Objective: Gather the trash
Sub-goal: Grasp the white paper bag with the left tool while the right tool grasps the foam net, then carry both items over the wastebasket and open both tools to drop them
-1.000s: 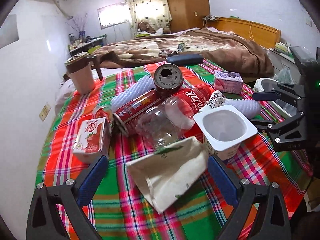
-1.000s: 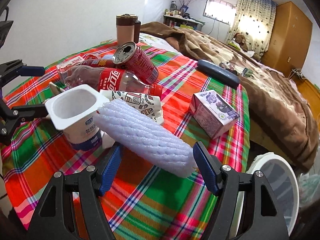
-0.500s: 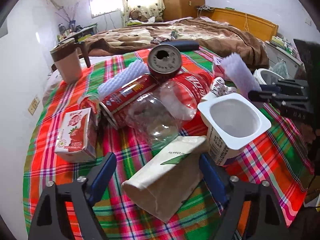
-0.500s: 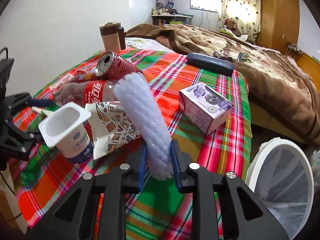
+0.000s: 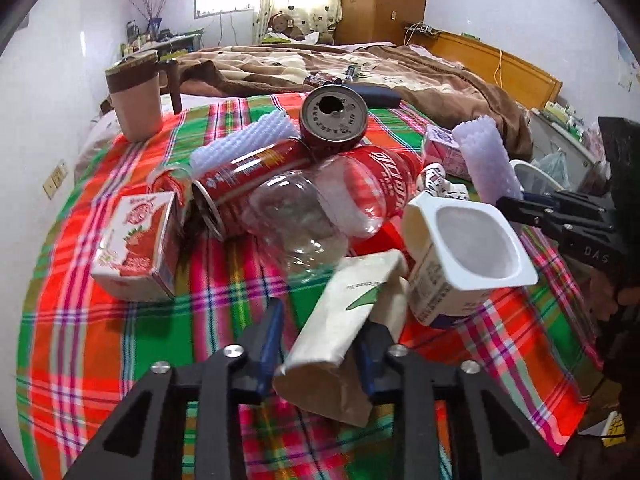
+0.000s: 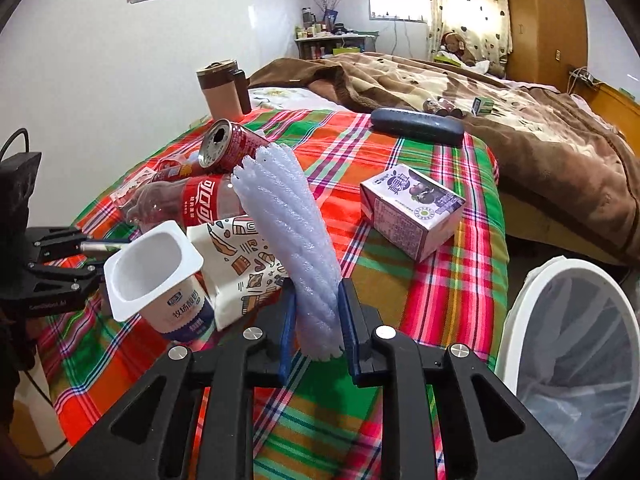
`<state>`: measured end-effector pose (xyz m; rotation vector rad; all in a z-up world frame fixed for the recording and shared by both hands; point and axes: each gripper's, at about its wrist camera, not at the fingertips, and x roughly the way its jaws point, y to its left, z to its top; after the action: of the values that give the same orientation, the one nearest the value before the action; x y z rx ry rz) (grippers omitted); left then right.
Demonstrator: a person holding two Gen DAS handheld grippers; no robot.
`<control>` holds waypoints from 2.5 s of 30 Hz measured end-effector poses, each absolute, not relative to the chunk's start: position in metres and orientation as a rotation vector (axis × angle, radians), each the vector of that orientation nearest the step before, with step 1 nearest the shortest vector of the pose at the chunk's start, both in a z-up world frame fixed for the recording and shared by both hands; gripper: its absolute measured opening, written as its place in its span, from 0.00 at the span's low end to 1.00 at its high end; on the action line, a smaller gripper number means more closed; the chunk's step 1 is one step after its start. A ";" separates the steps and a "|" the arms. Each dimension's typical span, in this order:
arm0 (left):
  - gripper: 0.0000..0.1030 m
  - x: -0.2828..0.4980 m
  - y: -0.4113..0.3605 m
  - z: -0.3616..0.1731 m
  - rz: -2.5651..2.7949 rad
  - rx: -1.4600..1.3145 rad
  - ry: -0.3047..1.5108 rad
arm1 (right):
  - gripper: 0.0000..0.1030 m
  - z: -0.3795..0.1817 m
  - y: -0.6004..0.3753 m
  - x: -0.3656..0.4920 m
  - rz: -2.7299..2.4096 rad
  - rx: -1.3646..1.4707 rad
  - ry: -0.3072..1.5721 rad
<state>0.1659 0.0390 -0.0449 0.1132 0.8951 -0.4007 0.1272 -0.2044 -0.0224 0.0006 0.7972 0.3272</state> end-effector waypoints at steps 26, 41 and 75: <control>0.19 0.121 0.050 0.009 -0.306 -0.015 0.764 | 0.21 -0.007 -0.232 0.106 0.290 0.148 0.744; 0.19 0.114 -0.023 0.061 -0.398 0.036 0.658 | 0.21 0.018 -0.282 0.080 0.189 0.192 0.673; 0.19 0.144 -0.260 0.018 -0.683 0.139 0.767 | 0.21 -0.035 -0.402 0.074 -0.149 0.253 0.819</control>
<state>0.1437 -0.2604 0.0176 0.1388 0.7671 -0.6827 0.0738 -0.4023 -0.0346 0.2533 0.8190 -0.1493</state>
